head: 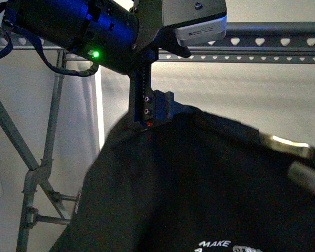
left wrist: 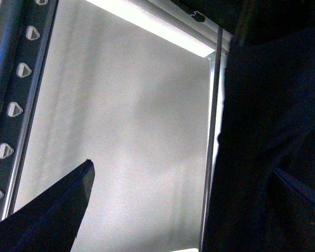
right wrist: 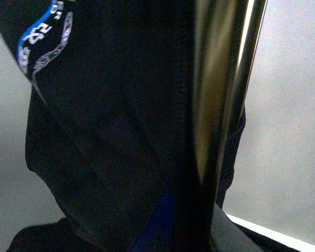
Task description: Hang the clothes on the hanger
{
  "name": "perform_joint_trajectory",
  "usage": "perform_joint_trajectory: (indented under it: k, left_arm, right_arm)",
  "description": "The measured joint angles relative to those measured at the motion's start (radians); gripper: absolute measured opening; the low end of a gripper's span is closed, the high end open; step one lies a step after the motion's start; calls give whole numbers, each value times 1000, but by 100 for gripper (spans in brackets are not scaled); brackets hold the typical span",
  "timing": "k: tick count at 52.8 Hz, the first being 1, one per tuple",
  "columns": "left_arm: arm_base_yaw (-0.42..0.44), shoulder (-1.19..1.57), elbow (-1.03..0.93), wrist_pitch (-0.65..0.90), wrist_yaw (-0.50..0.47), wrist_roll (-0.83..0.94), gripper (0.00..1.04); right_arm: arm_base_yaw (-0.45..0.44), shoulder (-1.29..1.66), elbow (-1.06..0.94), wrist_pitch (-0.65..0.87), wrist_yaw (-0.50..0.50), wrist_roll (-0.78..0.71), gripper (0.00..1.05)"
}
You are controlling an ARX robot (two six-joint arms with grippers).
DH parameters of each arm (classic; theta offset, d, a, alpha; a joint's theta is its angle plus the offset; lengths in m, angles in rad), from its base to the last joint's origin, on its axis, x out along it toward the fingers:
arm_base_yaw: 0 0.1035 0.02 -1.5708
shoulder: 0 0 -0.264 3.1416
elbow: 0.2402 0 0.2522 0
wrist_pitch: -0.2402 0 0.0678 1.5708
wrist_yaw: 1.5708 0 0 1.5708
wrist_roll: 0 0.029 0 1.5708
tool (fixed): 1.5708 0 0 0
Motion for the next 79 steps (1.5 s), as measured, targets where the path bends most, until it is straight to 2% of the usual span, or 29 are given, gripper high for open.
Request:
perform_joint_trajectory:
  k: [9,19,22,24,27,28,29,30,32,33,37,42,46,53,57,59,65,70,75,79]
  left_arm:
    - [0,0,0,0,0,0,98]
    - [2,0,-9,34,9,-25,98]
    - [14,5,-77,293,5,-212,98]
    - [25,25,-96,498,-58,-441,98]
    - [37,42,-89,621,-129,-616,98]
    - [48,51,-77,678,-184,-736,98]
    - [51,53,-73,686,-198,-736,98]
    - [63,61,-53,697,-249,-853,98]
    - [76,65,-29,692,-290,-916,98]
    - [90,70,-4,678,-361,-1017,98]
    - [137,76,67,605,-525,-1212,98]
    - [193,77,115,525,-661,-1365,98]
    - [229,71,122,497,-689,-1448,98]
    - [278,30,85,491,-688,-1566,98]
    - [289,-56,48,311,-552,-1498,86]
    - [290,-156,-61,256,-521,-1428,77]
    - [291,-359,-341,365,-495,-1363,54]
    - [307,-452,-539,458,-488,-1347,36]
    - [324,-500,-719,528,-485,-1341,17]
    - [352,-536,-808,564,-438,-1336,6]
  right_arm:
    - [-4,-26,-11,-117,55,-114,4]
    - [-17,-35,6,-259,53,-64,4]
    - [-29,-37,27,-333,41,-12,4]
    - [-40,-41,43,-383,26,20,4]
    - [-51,-51,55,-432,6,46,4]
    - [-57,-57,61,-454,-5,58,4]
    - [-60,-60,64,-465,-11,61,4]
    - [-66,-65,72,-485,-23,77,4]
    - [-72,-69,79,-502,-36,87,4]
    - [-78,-74,85,-515,-47,101,4]
    - [-94,-85,109,-555,-90,142,4]
    - [-108,-95,135,-571,-140,191,4]
    - [-114,-95,154,-577,-172,235,4]
    - [-111,-107,202,-589,-241,403,4]
    - [-93,-120,230,-637,-297,503,4]
    - [-84,-122,253,-674,-333,550,4]
    - [-63,-123,330,-785,-433,688,4]
    - [-45,-125,364,-796,-499,785,4]
    - [-23,-138,363,-705,-507,913,4]
    - [-6,-153,341,-576,-477,1039,4]
